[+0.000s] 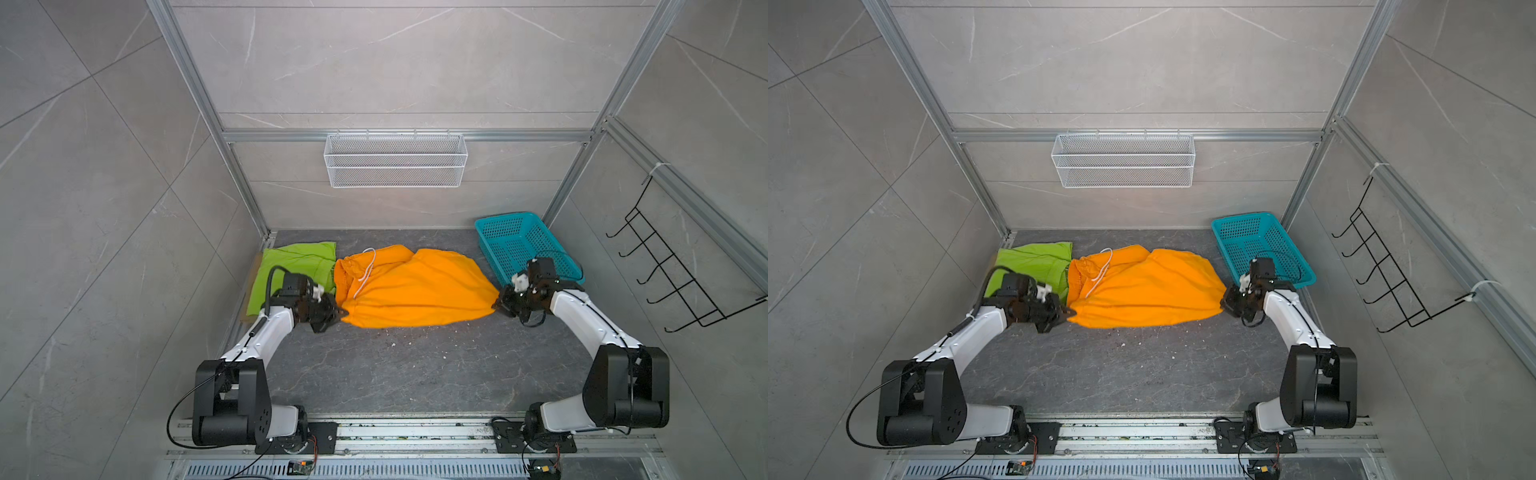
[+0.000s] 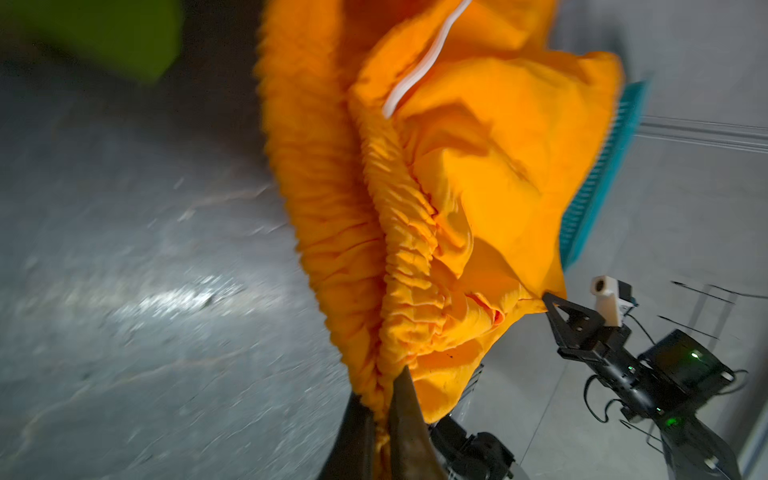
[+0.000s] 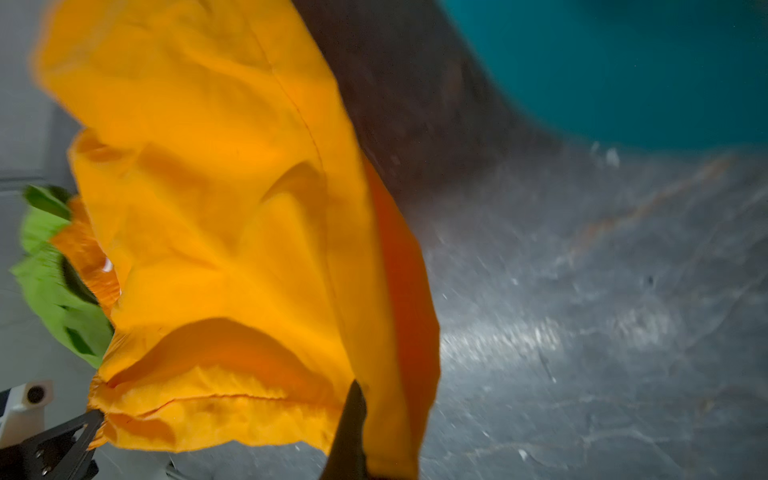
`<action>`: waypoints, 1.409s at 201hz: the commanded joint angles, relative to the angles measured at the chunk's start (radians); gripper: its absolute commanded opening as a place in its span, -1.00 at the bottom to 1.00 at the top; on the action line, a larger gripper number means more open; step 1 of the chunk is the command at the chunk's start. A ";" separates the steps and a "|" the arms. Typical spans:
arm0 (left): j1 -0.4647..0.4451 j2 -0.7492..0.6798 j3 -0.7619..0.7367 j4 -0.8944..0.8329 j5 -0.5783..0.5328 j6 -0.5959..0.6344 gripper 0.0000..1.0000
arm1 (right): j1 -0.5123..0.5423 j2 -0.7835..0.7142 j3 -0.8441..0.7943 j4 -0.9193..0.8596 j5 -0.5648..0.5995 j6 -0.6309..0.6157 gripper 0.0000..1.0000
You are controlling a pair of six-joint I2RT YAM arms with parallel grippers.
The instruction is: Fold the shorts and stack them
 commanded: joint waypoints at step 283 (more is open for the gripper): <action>-0.083 0.789 1.044 -0.284 -0.539 0.362 0.38 | 0.229 0.781 0.938 -0.104 0.094 -0.090 0.99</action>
